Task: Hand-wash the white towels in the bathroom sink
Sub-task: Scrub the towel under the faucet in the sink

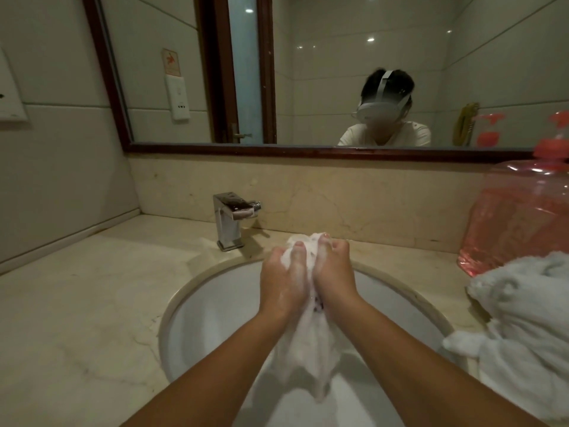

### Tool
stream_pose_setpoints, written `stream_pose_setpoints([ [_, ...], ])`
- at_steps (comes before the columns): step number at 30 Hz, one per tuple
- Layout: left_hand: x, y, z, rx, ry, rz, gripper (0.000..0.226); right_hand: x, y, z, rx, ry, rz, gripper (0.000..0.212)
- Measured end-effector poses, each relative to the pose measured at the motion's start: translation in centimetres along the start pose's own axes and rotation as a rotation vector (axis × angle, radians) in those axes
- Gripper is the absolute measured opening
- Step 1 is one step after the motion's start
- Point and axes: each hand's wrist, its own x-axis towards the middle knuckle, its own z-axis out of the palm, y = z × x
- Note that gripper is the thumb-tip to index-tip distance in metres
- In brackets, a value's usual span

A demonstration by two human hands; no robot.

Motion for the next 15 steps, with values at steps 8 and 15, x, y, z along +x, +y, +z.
stream_pose_setpoints([
  [8,0.5,0.4,-0.4,0.026,0.058,0.087,0.045,-0.9,0.3,0.2,-0.073,-0.036,-0.053,0.029],
  [15,3.5,-0.8,-0.9,0.102,0.179,0.003,0.041,-3.2,1.4,0.4,-0.13,-0.245,-0.053,0.021],
])
